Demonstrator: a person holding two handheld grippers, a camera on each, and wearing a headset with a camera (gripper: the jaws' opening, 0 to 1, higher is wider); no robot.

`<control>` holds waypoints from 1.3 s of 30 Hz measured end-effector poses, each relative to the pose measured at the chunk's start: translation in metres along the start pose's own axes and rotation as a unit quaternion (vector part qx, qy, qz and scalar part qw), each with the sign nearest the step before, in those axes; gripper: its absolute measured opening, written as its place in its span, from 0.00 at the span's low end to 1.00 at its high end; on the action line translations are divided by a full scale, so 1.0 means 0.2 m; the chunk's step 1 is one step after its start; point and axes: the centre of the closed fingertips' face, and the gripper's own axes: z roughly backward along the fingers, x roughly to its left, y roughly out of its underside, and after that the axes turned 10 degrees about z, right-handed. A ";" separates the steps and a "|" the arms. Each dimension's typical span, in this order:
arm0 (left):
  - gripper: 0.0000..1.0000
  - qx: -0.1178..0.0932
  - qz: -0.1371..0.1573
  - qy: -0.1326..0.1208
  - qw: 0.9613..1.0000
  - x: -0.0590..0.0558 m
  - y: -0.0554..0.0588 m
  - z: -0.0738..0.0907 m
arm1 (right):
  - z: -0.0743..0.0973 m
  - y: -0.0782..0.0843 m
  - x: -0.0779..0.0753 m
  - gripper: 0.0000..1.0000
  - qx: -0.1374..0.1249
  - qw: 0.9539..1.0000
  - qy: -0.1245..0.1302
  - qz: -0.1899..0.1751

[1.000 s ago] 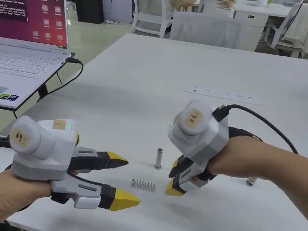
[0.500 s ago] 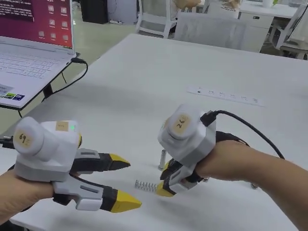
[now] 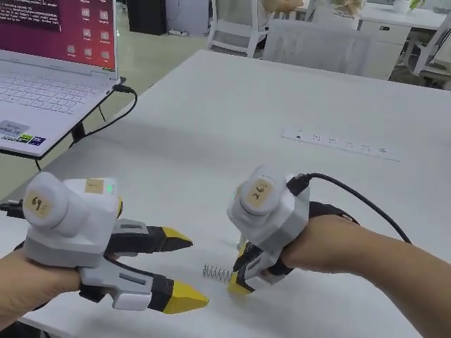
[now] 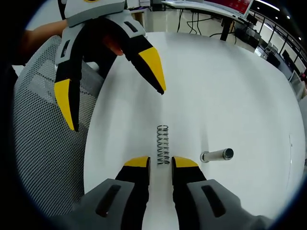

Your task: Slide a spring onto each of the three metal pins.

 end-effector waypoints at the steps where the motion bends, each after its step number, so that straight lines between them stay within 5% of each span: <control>1: 0.51 0.000 0.001 0.000 1.000 0.00 0.00 0.00 | 0.00 0.00 0.00 0.16 0.000 1.000 0.001 0.002; 25: 0.50 0.001 0.001 -0.002 1.000 0.02 0.00 -0.01 | -0.01 0.00 -0.02 0.08 0.006 1.000 0.014 0.025; 39: 0.47 0.004 -0.013 0.006 1.000 0.00 -0.03 -0.03 | 0.15 -0.02 0.06 0.08 -0.007 1.000 -0.005 0.029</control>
